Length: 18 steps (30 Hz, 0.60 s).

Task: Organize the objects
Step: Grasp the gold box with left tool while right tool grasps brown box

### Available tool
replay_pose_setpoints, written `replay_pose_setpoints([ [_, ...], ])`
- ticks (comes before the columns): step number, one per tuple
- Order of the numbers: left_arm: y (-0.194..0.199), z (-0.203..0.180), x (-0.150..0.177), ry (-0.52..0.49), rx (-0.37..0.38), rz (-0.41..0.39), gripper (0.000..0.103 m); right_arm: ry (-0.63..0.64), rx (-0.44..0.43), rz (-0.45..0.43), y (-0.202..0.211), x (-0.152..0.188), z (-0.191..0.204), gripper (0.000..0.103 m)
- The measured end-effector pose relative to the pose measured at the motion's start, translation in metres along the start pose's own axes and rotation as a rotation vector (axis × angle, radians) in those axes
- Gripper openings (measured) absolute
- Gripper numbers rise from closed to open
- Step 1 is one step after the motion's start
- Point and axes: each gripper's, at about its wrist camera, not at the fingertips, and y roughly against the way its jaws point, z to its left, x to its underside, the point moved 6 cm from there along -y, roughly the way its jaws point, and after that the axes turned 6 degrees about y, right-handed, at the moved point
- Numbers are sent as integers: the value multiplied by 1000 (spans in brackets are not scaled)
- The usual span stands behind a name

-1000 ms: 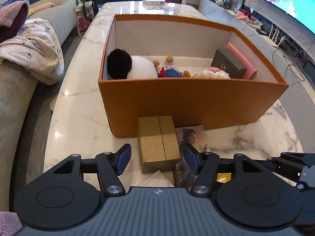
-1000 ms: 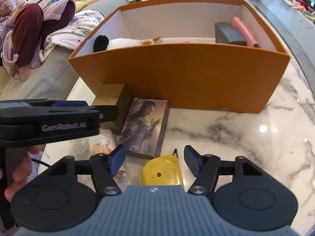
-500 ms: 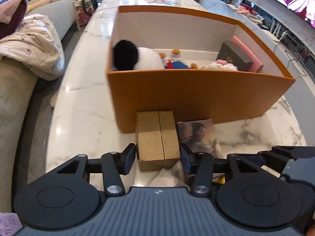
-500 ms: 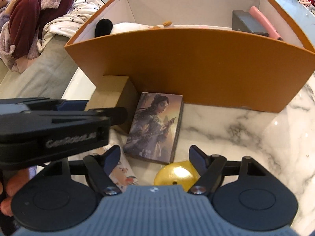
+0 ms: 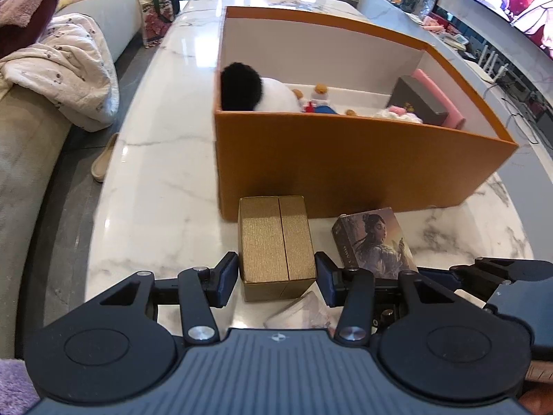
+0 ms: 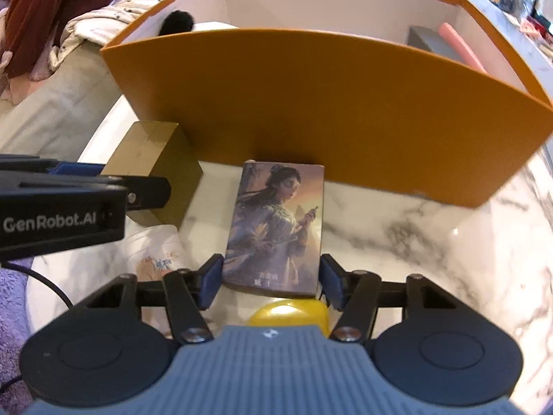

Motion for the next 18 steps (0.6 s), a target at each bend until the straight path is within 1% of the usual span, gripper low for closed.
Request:
replay_pose_setpoints([
  [3, 1, -7, 3, 0, 35, 8, 55, -28, -2, -22, 12, 0, -11, 61],
  [6, 2, -15, 3, -3, 56, 5, 55, -47, -6, -62, 29, -4, -21, 61],
  [10, 7, -23, 0, 5, 93, -14, 54, -38, 12, -104, 47, -8, -26, 60],
  [14, 10, -27, -3, 36, 125, -22, 54, -35, 12, -138, 60, -14, -33, 59],
  [18, 7, -30, -5, 48, 129, -12, 54, -44, 10, -163, 67, -14, -43, 59],
])
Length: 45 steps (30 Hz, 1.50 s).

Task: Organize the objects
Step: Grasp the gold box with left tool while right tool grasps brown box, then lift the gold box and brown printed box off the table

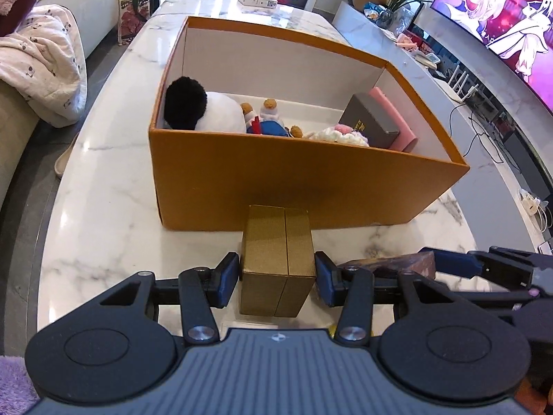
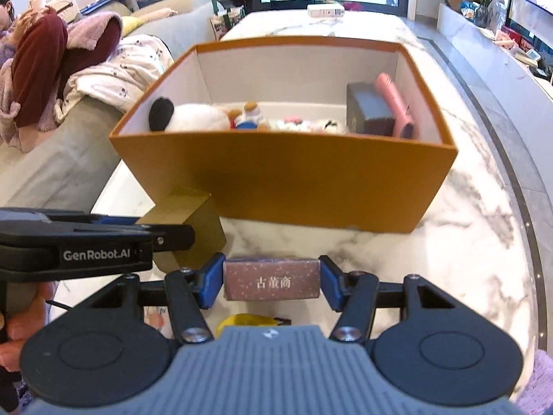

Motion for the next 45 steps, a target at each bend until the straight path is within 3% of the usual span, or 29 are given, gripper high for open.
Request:
replay_pose_setpoints([
  [16, -12, -10, 0, -15, -20, 8, 54, -113, -8, -25, -22, -27, -18, 60],
  [28, -26, -26, 5, -87, -49, 30, 54, -159, -85, -16, -21, -25, -19, 71],
  [39, -28, -42, 12, -150, -10, 67, 53, -412, -169, 11, -9, -14, -46, 74],
  [45, -28, -54, 20, -207, 10, 80, 53, -476, -117, -3, -9, -12, -56, 74],
])
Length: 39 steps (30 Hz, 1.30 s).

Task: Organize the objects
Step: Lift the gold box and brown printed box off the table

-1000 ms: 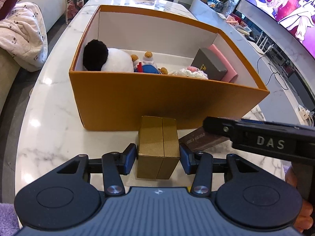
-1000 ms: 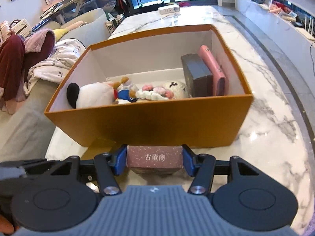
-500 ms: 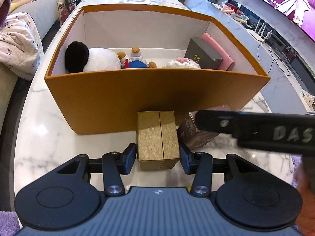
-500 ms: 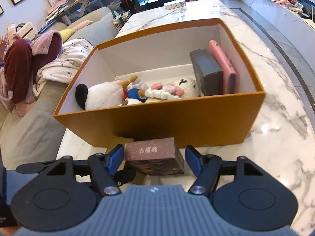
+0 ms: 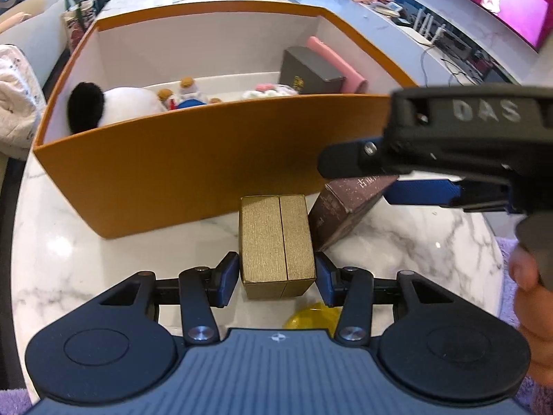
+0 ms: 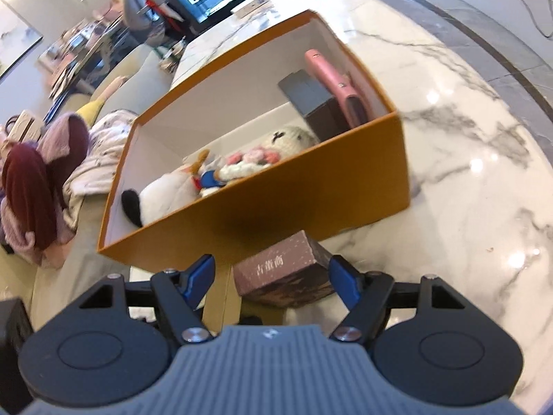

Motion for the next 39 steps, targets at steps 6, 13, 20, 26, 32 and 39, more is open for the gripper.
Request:
replay_pose_setpoints([
  [6, 0, -13, 3, -49, 29, 10, 53, -24, 52, -2, -6, -4, -7, 74],
  [13, 0, -15, 6, -50, 57, 20, 53, 38, 67, 49, -17, 4, -1, 57],
  [20, 0, -15, 5, -61, 40, 15, 53, 113, 89, 49, -9, 18, 2, 42],
  [26, 1, -11, 7, -51, 37, 14, 53, 142, 115, 29, -3, 17, 1, 33],
  [32, 10, 1, 3, 13, 22, -10, 53, 155, 159, 27, 4, 16, -11, 24],
  [39, 45, -3, -9, 63, 148, -68, 52, 217, 100, -24, 31, 17, 5, 24],
])
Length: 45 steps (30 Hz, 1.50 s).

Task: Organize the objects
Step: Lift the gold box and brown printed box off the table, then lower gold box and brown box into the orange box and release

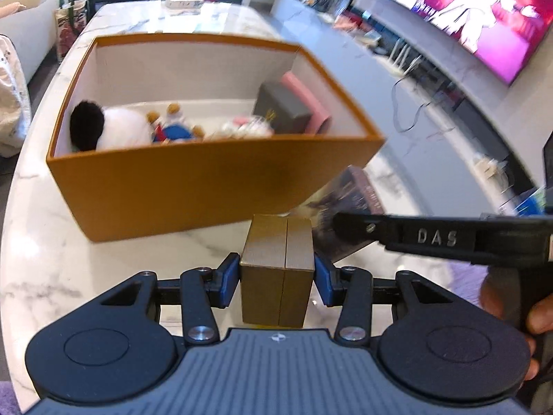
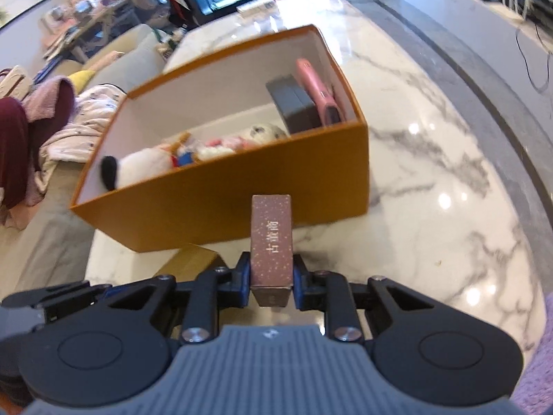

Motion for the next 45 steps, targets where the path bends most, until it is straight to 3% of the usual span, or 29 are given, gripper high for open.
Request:
replay_pose_setpoints([
  [9, 49, -16, -30, 27, 70, -157, 52, 34, -44, -108, 51, -21, 8, 24],
  [14, 67, -15, -61, 60, 62, -270, 52, 55, -74, -188, 69, -48, 15, 24],
  [19, 67, -2, -91, 101, 13, -331, 52, 79, -92, -221, 65, -84, 18, 24],
  [32, 4, 42, -151, 191, -51, -293, 52, 146, -68, -110, -33, -161, 11, 24],
  [38, -28, 56, -169, 209, -82, -262, 52, 207, -16, -51, -83, -175, 5, 24],
  [45, -58, 62, -173, 239, -72, -211, 52, 252, 29, -13, -110, -179, -5, 24],
])
